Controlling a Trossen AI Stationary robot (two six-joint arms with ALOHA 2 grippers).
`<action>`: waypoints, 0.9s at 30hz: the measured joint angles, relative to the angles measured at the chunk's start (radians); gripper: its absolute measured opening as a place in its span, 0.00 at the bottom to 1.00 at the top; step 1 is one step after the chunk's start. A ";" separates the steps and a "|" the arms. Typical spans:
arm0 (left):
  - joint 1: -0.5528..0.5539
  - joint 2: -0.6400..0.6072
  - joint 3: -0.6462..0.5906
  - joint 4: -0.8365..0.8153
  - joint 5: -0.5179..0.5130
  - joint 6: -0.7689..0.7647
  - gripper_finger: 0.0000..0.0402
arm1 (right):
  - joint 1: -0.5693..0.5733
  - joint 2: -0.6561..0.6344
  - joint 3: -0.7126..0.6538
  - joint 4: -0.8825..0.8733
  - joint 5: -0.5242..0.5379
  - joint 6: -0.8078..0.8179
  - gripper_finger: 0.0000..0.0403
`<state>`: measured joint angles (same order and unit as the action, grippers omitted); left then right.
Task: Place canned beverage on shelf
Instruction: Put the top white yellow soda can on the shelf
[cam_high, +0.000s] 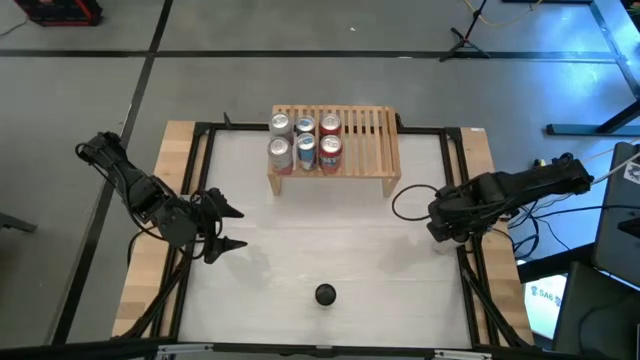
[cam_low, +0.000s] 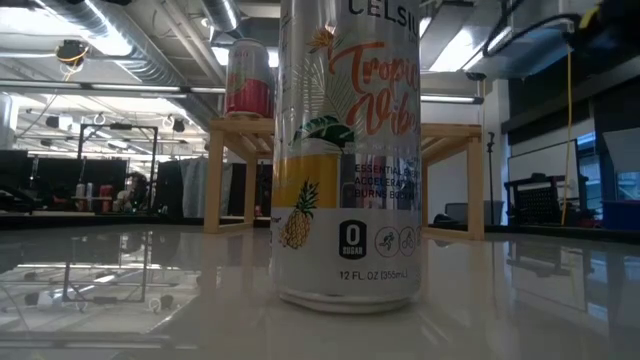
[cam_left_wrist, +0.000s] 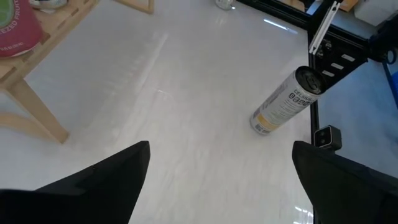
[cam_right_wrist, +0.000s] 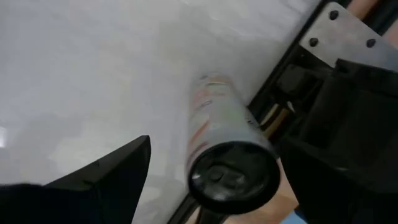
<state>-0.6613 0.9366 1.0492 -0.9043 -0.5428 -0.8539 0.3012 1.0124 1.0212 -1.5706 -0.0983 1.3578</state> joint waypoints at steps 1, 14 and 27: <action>0.000 0.000 0.000 0.000 -0.002 0.000 0.96 | 0.000 0.000 -0.012 0.000 0.002 0.001 0.85; 0.000 0.000 -0.001 0.000 -0.022 -0.001 0.96 | 0.000 0.001 -0.097 0.001 -0.078 -0.041 0.85; 0.000 0.000 -0.001 0.000 -0.022 -0.003 0.96 | 0.001 0.001 -0.133 0.044 -0.098 -0.083 0.66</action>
<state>-0.6614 0.9367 1.0481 -0.9039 -0.5648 -0.8574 0.3019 1.0130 0.8883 -1.5270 -0.1961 1.2744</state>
